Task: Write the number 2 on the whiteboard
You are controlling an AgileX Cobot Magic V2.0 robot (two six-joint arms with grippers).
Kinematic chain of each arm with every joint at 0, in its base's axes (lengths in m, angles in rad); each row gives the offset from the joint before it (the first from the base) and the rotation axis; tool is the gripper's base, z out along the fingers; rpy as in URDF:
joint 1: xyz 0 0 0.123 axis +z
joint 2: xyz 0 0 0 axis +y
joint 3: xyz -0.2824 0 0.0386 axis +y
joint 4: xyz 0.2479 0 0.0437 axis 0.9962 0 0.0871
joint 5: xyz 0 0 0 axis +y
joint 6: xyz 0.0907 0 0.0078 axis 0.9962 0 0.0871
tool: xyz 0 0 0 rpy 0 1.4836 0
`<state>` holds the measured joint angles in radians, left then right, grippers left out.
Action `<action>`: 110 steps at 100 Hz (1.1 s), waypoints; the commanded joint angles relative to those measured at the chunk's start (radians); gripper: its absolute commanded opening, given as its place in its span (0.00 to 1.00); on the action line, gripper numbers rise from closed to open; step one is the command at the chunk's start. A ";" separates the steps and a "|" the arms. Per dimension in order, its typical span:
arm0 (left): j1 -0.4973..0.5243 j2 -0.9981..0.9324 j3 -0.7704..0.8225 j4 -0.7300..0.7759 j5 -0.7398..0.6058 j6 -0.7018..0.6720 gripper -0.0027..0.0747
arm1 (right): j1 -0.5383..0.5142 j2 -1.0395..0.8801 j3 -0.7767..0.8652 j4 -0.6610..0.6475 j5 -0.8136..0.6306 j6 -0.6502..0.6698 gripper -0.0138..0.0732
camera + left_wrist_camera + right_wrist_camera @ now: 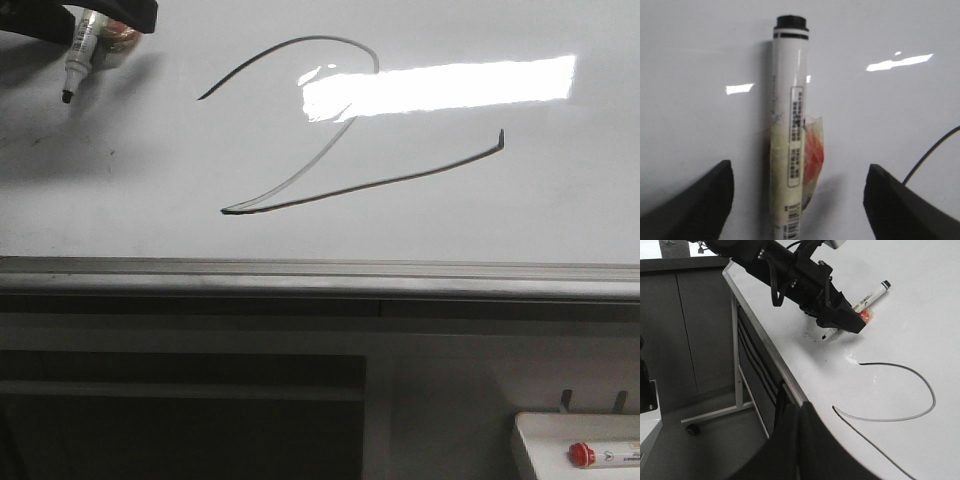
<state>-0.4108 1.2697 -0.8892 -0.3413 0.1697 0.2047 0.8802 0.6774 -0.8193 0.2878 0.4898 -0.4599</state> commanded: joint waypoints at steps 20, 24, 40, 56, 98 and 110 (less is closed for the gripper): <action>0.004 -0.231 -0.021 0.003 0.004 -0.005 0.71 | -0.007 -0.002 -0.012 0.012 -0.145 0.002 0.08; 0.004 -0.278 -0.018 0.012 0.011 -0.005 0.71 | -0.007 -0.002 -0.005 0.012 -0.152 0.002 0.08; 0.004 -0.453 0.002 0.061 0.072 0.000 0.65 | -0.007 -0.033 0.029 -0.018 -0.149 0.002 0.08; 0.006 -0.694 0.107 0.103 0.155 0.000 0.49 | -0.012 -0.169 0.157 -0.104 -0.229 0.002 0.08; 0.006 -1.262 0.379 0.081 0.360 0.000 0.01 | -0.096 -0.619 0.510 -0.191 -0.283 0.002 0.08; 0.006 -1.301 0.408 0.083 0.369 0.000 0.01 | -0.096 -0.646 0.521 -0.169 -0.283 0.002 0.08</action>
<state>-0.4090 -0.0051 -0.4757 -0.2479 0.5960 0.2047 0.7924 0.0317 -0.2793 0.1073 0.2895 -0.4599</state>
